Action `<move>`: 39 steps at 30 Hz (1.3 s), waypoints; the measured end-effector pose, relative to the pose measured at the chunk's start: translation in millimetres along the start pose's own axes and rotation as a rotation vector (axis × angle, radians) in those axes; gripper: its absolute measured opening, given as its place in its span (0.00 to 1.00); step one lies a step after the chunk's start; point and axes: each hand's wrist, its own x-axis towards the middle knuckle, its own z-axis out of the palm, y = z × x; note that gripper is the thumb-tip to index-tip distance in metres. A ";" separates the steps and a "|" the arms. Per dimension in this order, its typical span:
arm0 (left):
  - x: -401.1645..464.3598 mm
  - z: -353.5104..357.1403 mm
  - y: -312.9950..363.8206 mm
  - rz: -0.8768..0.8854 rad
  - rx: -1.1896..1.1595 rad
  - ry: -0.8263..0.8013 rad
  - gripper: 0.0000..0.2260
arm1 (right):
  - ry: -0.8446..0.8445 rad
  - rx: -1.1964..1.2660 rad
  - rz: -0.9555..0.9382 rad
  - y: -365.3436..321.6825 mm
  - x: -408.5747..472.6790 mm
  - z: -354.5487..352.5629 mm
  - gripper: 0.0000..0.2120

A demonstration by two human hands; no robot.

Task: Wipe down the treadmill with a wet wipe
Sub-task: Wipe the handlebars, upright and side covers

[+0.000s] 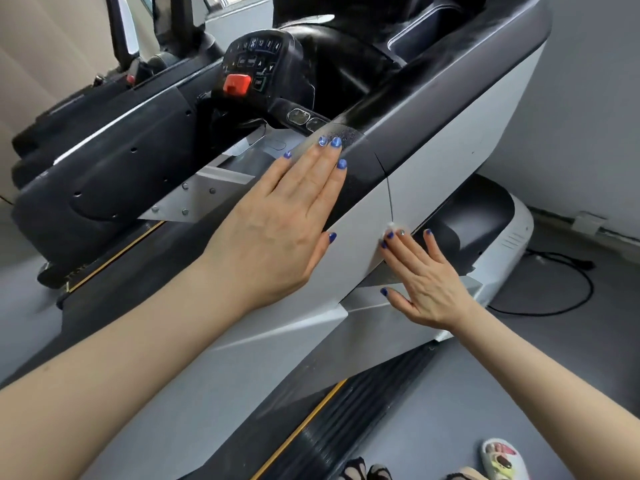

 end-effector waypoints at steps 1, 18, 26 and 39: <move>0.6 0.2 1.2 -0.004 0.016 -0.001 0.30 | 0.014 0.009 -0.025 1.3 4.1 -1.3 0.37; 18.8 24.2 43.1 -0.244 0.199 0.098 0.30 | 0.166 -0.073 -0.396 58.3 0.3 53.1 0.32; 17.4 27.6 44.8 -0.254 0.246 0.123 0.30 | 0.291 -0.073 -0.516 50.8 32.2 46.0 0.32; 19.1 29.7 45.1 -0.242 0.263 0.156 0.29 | 0.353 -0.143 -0.546 79.4 61.8 20.0 0.33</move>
